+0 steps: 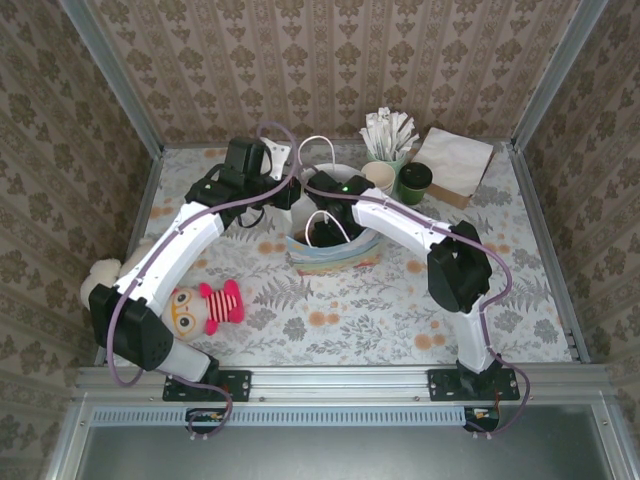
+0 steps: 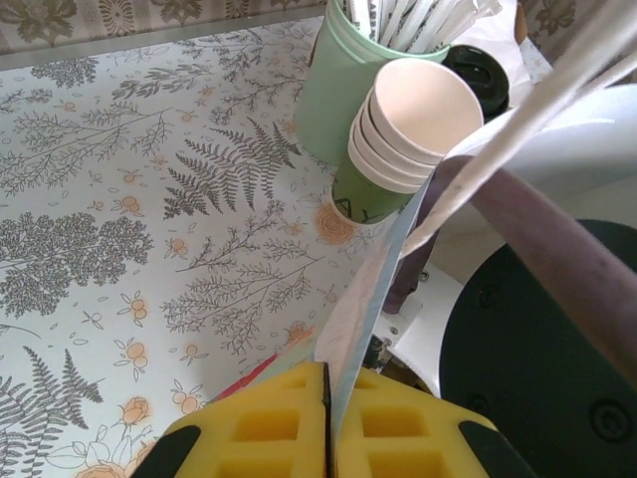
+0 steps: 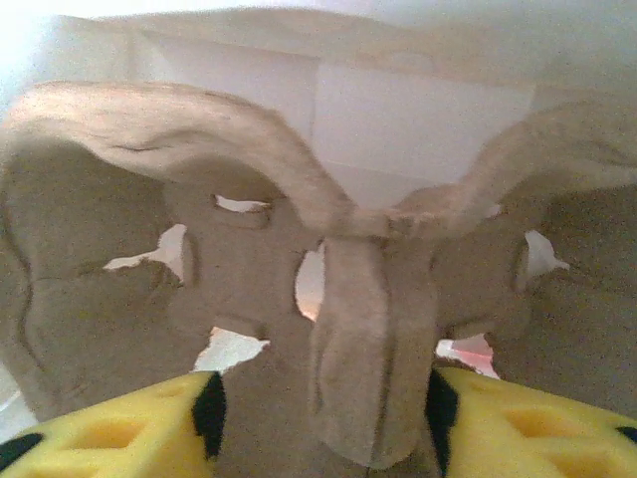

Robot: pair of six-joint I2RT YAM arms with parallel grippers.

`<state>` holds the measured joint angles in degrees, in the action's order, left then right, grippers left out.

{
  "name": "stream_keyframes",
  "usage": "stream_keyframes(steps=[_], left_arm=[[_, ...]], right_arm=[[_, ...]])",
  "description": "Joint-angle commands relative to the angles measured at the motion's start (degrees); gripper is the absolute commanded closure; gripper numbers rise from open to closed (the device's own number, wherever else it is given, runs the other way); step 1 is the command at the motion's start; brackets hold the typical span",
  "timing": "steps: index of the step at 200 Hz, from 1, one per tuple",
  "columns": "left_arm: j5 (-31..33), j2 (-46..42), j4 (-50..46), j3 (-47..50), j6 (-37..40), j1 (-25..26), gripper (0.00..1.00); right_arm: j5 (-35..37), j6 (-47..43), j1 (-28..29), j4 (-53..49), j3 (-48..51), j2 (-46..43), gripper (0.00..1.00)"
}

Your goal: Pack the takeout coffee

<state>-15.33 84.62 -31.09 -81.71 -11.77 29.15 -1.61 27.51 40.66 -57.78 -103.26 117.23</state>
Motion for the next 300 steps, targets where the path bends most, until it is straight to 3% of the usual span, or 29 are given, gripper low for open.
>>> stream_keyframes(steps=[1,32,53,63,76,88,120,149,238,300], left_arm=[[-2.95,0.97,-2.27,-3.29,2.16,-0.14,0.92],[-3.04,2.16,-5.24,-5.22,4.20,-0.14,0.92],[-3.38,2.61,-6.81,-6.16,5.06,-0.14,0.92],[-3.78,2.91,-7.21,-6.56,5.20,-0.06,0.92],[-4.33,3.07,-7.48,-6.82,5.42,-0.05,0.92],[-4.44,3.42,-7.95,-7.16,5.84,-0.05,0.92],[-4.70,3.99,-8.45,-7.97,6.40,-0.05,0.92],[-5.52,4.35,-8.21,-8.09,7.25,-0.03,0.92],[-6.35,4.30,-7.23,-7.28,8.35,-0.41,0.92],[-6.02,4.07,-7.73,-7.49,9.34,-0.58,0.92]], right_arm=[[-1.81,-5.32,0.45,4.16,0.99,-5.38,0.33],[-5.82,-14.08,0.29,5.02,2.43,-8.53,0.16],[-7.71,-18.94,0.24,7.66,5.31,-10.56,0.15],[-8.89,-21.48,0.35,8.43,6.37,-10.94,0.20],[-9.64,-24.60,0.38,7.61,6.42,-10.02,0.37],[-8.59,-26.38,0.29,5.43,5.90,-7.85,0.47],[-10.79,-29.21,0.38,0.56,4.48,-2.25,0.63],[-11.34,-32.81,0.40,1.53,7.07,-1.83,0.71],[-0.18,-35.51,0.59,0.90,9.10,1.75,0.65],[-8.67,-39.30,0.73,-1.14,9.17,-5.05,0.61]])
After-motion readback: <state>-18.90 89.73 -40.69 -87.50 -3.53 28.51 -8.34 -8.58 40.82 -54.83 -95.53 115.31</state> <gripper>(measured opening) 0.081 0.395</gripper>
